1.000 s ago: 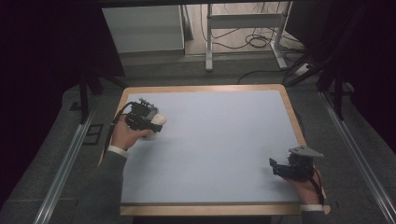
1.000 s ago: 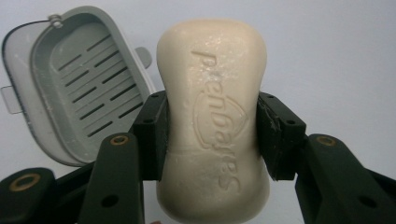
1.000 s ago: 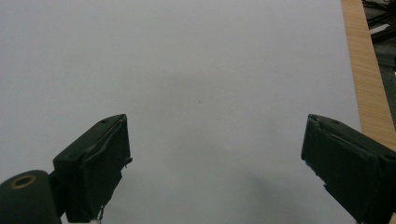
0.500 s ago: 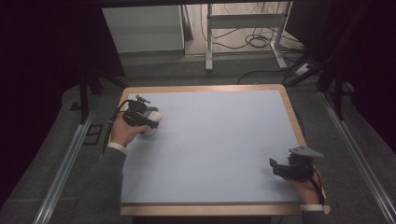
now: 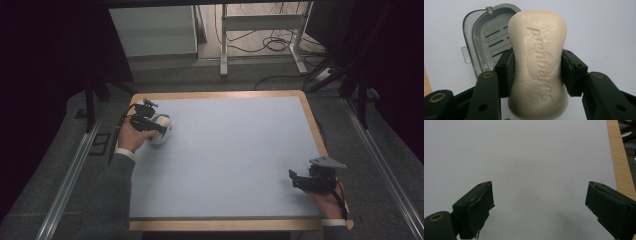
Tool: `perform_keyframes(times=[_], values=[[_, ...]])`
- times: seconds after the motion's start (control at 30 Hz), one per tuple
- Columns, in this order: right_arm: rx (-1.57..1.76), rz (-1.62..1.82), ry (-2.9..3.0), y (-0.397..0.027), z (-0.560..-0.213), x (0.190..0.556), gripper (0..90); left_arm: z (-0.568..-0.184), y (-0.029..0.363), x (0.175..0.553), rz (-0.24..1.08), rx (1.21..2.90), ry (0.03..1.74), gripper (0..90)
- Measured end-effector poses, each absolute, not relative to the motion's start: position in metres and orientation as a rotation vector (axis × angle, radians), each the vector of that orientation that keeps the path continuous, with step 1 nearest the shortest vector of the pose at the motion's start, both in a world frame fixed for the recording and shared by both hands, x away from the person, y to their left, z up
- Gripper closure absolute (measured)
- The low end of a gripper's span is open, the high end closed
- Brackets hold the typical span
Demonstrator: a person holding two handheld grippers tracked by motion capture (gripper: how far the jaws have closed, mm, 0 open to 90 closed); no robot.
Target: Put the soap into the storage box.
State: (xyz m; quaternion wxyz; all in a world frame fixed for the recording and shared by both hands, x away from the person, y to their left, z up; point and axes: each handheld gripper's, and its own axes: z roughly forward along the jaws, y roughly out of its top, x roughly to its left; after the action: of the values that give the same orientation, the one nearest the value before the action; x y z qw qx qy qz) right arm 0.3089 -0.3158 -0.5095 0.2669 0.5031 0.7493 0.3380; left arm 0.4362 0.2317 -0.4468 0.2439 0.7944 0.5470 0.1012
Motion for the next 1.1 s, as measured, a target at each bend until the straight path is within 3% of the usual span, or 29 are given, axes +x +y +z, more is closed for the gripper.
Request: perform_keyframes(times=[1.1], values=[[1.363, 0.904, 2.024, -0.317, -0.511, 0.310, 7.7, -0.469, 0.241, 0.452, 0.269, 2.171, 1.583, 49.7]])
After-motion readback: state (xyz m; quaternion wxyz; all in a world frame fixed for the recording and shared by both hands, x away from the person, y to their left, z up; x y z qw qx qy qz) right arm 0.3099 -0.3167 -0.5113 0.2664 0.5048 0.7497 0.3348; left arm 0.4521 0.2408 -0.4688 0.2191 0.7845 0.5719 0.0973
